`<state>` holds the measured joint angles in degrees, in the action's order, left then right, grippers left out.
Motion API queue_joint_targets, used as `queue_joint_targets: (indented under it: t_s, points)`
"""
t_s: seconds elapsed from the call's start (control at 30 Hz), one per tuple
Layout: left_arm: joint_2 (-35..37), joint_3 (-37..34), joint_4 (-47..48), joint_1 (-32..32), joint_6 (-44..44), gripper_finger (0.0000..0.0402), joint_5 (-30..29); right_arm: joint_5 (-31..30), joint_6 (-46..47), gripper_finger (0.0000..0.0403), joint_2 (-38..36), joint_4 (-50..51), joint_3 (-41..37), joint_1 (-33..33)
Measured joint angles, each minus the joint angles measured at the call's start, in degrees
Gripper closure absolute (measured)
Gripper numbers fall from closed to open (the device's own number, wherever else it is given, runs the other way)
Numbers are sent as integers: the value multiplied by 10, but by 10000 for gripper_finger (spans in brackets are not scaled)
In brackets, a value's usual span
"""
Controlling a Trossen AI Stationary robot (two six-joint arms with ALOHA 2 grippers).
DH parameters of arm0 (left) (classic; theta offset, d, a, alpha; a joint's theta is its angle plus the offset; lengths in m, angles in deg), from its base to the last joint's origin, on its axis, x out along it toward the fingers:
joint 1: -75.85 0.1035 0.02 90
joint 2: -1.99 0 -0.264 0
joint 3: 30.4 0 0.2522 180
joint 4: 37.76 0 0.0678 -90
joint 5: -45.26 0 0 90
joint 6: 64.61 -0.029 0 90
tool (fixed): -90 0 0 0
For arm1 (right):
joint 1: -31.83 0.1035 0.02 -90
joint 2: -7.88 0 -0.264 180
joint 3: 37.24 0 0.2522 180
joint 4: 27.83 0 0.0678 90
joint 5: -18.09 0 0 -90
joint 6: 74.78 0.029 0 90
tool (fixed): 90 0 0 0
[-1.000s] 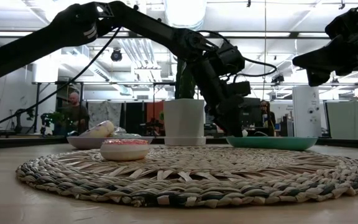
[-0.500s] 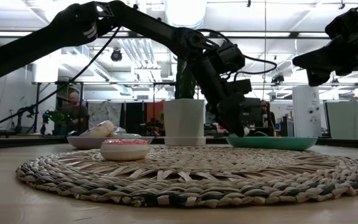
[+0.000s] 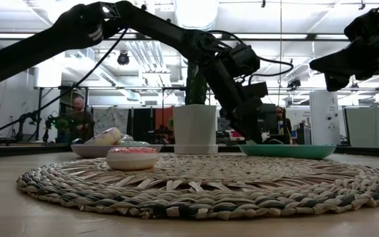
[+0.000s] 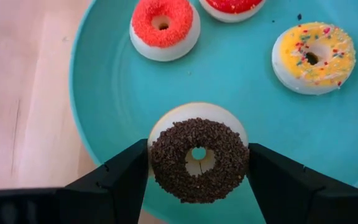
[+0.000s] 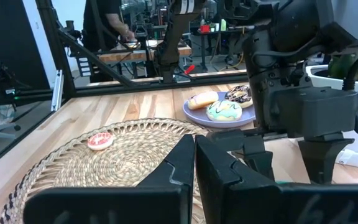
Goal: Pick & Place donuts
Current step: Put the small brown donut on the blue plate
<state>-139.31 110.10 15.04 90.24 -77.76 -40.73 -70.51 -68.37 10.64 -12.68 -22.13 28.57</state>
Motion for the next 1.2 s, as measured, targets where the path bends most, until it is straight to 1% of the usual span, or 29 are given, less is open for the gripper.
queue_joint_targets:
  t_s: [1.2]
  points:
    - [0, -2, 6, 0, 27, 169, 0, 0, 0, 394, 0, 0, 0, 0]
